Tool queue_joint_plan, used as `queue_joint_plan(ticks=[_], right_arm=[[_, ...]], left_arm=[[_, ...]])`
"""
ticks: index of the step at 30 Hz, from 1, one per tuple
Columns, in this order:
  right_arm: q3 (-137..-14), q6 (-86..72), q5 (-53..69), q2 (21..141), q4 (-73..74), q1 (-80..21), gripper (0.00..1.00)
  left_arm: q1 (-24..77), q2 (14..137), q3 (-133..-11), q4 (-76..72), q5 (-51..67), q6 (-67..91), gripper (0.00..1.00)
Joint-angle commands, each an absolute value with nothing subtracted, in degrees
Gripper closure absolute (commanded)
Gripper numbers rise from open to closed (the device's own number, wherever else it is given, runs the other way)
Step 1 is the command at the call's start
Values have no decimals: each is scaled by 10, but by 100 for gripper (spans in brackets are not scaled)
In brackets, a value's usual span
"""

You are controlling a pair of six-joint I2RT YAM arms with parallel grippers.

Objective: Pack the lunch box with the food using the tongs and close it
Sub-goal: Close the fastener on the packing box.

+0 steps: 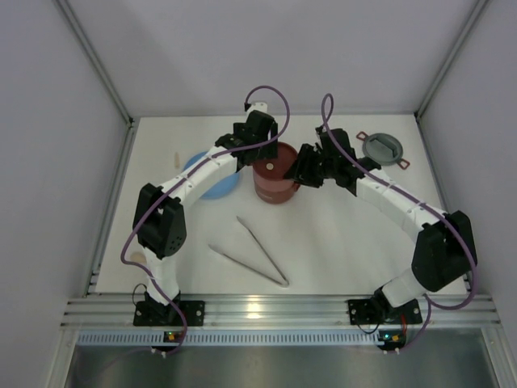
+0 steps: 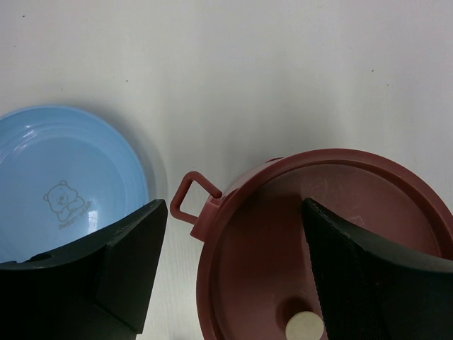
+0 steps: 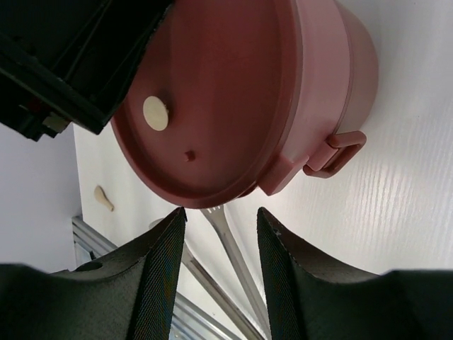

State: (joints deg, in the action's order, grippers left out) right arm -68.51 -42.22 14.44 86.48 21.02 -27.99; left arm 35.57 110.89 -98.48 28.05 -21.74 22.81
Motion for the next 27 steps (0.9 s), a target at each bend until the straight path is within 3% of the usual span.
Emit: queue_joint_plan(ticks=[1,27], right_arm=[[-699,-421,140,880,181,-288,55],[-817,-388,107,987,220,-224,57]], left_arm=[[357,1145,-964,352,-218,216,19],[357,1143,-962,359,-218,214,19]])
